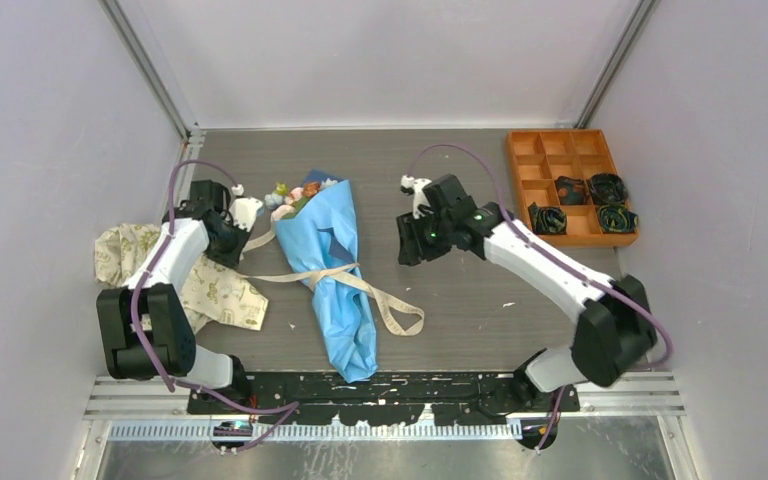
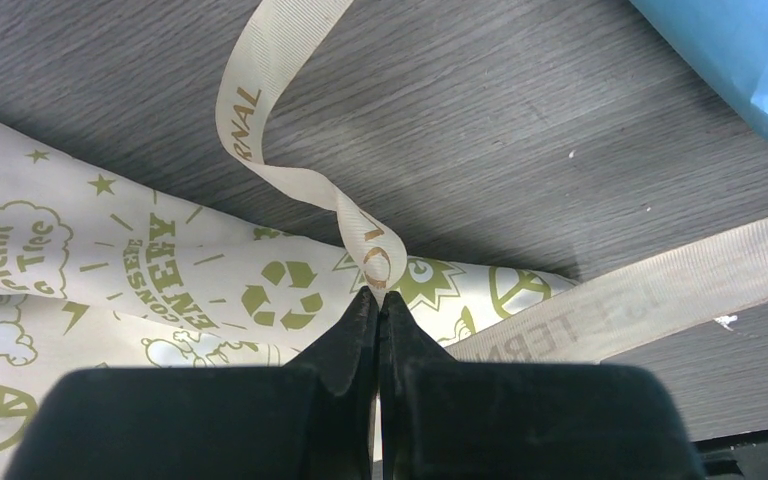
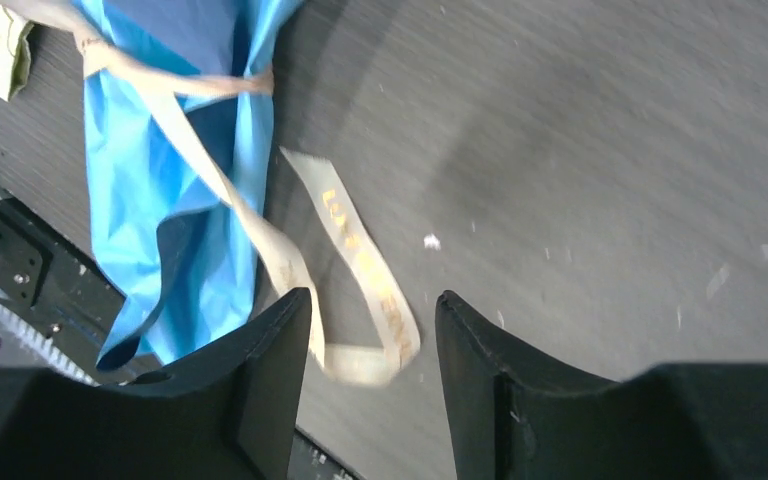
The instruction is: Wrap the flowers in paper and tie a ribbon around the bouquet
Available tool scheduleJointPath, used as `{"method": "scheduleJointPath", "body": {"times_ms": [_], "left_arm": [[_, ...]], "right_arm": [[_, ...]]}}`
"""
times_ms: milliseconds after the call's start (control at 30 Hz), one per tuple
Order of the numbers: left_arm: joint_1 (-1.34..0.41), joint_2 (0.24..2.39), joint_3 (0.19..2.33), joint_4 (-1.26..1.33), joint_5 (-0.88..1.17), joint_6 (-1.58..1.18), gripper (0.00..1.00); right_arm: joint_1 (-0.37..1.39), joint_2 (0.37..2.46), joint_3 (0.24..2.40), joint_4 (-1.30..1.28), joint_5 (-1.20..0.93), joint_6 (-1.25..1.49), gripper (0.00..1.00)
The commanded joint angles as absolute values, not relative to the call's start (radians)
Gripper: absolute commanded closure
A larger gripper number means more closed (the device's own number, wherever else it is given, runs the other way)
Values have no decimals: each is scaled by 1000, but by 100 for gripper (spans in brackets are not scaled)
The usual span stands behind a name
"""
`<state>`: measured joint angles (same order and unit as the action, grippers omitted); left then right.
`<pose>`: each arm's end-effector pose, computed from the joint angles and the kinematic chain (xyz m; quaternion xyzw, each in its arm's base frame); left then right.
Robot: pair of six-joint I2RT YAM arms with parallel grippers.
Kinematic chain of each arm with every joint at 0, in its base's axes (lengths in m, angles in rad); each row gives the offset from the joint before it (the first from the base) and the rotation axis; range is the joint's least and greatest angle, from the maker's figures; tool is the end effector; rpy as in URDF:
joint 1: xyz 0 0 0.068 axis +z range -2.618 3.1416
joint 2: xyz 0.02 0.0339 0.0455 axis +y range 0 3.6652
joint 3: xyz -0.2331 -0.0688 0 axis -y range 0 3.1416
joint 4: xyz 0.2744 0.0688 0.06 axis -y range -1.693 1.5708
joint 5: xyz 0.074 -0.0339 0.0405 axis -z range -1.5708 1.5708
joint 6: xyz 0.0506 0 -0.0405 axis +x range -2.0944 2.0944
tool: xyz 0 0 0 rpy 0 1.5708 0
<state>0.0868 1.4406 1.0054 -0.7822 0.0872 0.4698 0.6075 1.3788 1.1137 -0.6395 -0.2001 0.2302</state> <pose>0.3061 0.0222 0.1666 0.1947 0.9641 0.0070 0.1806 0.2672 0.1980 0.2312 -0.2084 0.9175 0.2186 0.2588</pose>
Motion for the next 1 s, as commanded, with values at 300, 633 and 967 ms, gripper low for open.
{"method": "scheduleJointPath", "body": {"times_ms": [300,633,967], "left_arm": [[83,1373,995,-816,90,455,100],[80,1336,1039,-1023,230,701,35],[-104,1309,1079,-1037,476,1007,30]], "right_arm": [[706,1556,1009,-434,-279,84,26],[764,1376,713,-69,-363,146,25],[828,1447,634,156,-237,351,43]]}}
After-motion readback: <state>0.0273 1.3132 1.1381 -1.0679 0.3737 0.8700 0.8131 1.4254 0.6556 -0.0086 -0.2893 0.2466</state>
